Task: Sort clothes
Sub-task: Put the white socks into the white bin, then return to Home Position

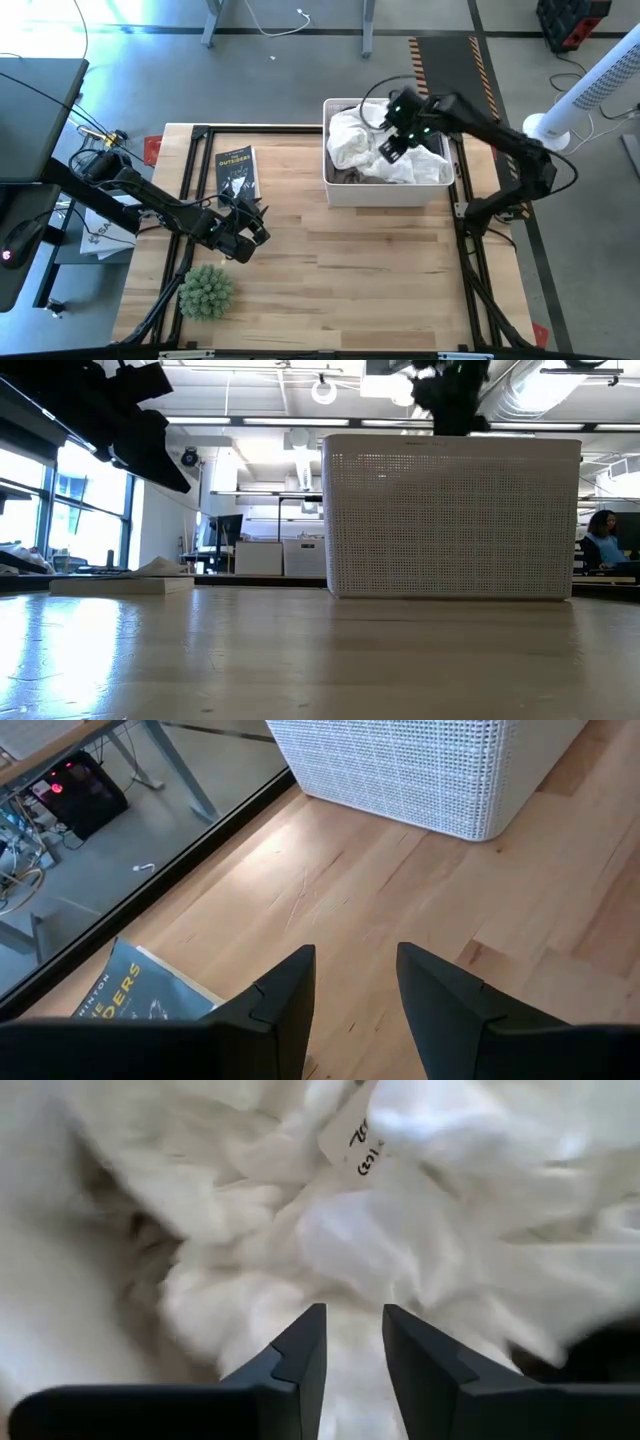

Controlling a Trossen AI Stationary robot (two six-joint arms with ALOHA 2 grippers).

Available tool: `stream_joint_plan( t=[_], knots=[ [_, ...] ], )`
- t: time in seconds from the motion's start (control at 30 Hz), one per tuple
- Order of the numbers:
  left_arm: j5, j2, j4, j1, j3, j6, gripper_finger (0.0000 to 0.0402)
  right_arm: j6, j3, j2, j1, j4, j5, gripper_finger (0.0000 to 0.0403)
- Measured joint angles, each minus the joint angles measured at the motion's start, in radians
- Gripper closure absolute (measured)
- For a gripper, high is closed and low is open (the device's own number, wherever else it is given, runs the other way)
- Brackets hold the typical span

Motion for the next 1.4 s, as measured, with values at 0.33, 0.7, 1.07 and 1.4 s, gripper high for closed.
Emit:
stream_joint_plan(
  t=[0.33, 0.7, 1.07, 1.4],
  knots=[
    [-0.005, 0.000, 0.000, 0.000, 0.000, 0.000, 0.0262, -0.324, 0.157, -0.062, -0.014, 0.213, -0.062, 0.0304],
    [-0.005, 0.000, 0.000, 0.001, 0.000, 0.000, 0.0262, -0.203, -0.556, 0.000, -0.120, 1.290, -0.362, 0.0304],
    [-0.009, 0.000, 0.008, 0.008, 0.000, 0.008, 0.0262, 0.072, -0.778, 0.100, -0.196, 1.502, -0.403, 0.0304],
    [-0.017, -0.003, 0.023, 0.006, 0.000, 0.007, 0.0262, 0.143, -0.542, -0.105, -0.133, 1.207, -0.690, 0.0304]
  ],
)
